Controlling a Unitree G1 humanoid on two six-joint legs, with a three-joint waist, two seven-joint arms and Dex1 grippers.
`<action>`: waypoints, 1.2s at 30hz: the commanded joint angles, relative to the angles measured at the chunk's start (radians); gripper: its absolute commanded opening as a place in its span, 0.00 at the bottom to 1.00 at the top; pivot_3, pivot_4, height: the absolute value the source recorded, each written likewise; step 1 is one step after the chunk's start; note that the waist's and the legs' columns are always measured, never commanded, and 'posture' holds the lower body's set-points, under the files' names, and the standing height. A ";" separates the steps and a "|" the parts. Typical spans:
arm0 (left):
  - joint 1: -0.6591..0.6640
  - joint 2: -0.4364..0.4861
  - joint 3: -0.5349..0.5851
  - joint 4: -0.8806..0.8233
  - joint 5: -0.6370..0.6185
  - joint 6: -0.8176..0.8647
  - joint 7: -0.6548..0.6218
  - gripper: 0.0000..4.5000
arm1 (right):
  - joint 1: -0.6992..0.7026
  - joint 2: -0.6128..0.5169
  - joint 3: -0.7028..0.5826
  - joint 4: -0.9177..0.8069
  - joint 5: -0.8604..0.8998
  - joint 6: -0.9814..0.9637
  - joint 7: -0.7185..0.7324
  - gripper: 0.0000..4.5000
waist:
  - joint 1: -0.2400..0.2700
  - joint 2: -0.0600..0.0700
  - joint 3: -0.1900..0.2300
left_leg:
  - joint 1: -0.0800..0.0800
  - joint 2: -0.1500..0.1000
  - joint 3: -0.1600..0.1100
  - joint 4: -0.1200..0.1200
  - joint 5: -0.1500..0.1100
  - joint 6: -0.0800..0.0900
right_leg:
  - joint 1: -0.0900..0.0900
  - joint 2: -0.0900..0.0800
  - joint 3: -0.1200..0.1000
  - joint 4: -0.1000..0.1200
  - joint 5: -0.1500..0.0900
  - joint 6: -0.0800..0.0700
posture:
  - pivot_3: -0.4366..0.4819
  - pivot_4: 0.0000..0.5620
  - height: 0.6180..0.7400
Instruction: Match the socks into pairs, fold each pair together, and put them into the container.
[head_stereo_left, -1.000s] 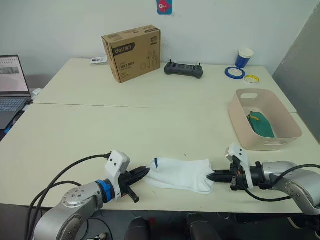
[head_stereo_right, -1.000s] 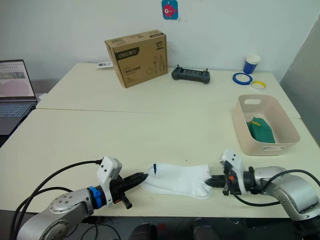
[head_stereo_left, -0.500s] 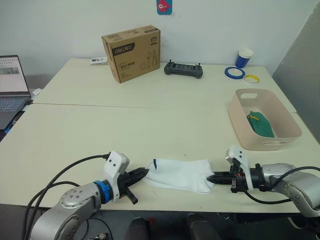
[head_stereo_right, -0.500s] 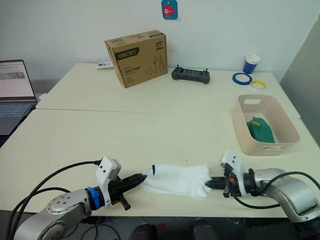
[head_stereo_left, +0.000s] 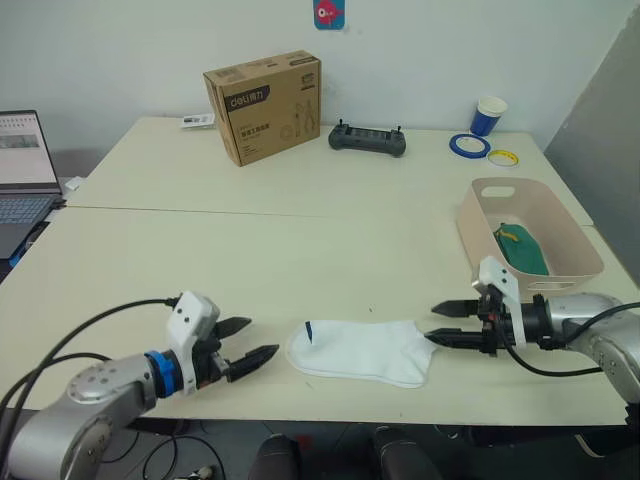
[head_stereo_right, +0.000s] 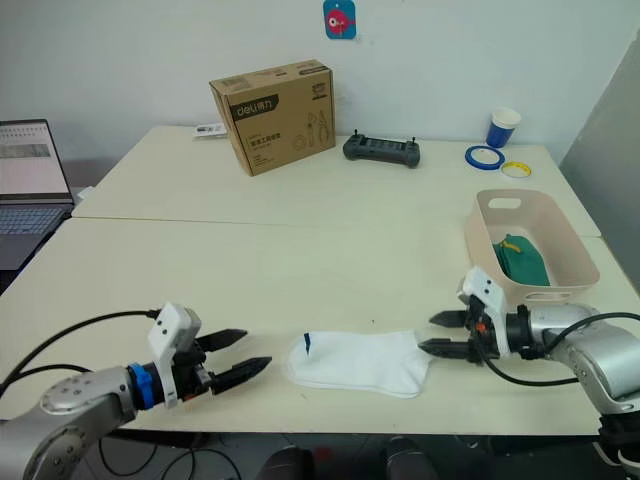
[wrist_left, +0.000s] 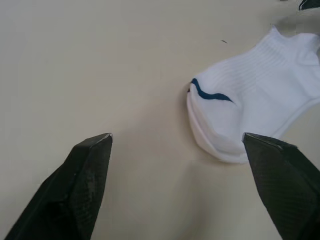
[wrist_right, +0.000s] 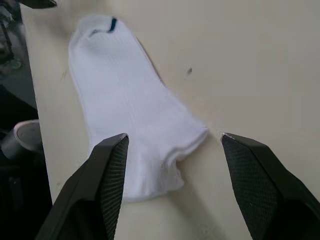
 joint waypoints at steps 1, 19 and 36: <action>-0.057 0.005 0.001 -0.017 -0.036 -0.038 -0.052 0.92 | -0.022 0.048 -0.008 -0.054 0.011 -0.054 -0.014 0.71 | 0.000 0.000 0.000 | 0.000 0.000 0.000 0.000 0.000 0.000 | 0.000 0.000 0.000 0.000 0.000 0.000 | 0.48 0.27 1.00; -0.324 -0.086 -0.495 0.248 0.391 -0.354 -0.147 0.00 | 0.042 0.167 0.250 0.158 -0.386 -0.521 -0.018 0.00 | 0.003 0.000 0.000 | -0.002 -0.001 0.001 0.000 0.000 0.000 | 0.004 0.000 0.000 0.001 0.000 0.001 | 0.48 0.27 1.00; -0.247 -0.014 -0.358 0.154 0.263 -0.329 -0.261 0.00 | 0.097 0.169 0.137 0.002 -0.163 -0.423 0.053 0.00 | 0.000 0.000 0.000 | 0.000 0.001 -0.002 0.000 0.000 0.000 | 0.005 0.001 -0.002 0.003 0.001 0.002 | 0.48 0.27 1.00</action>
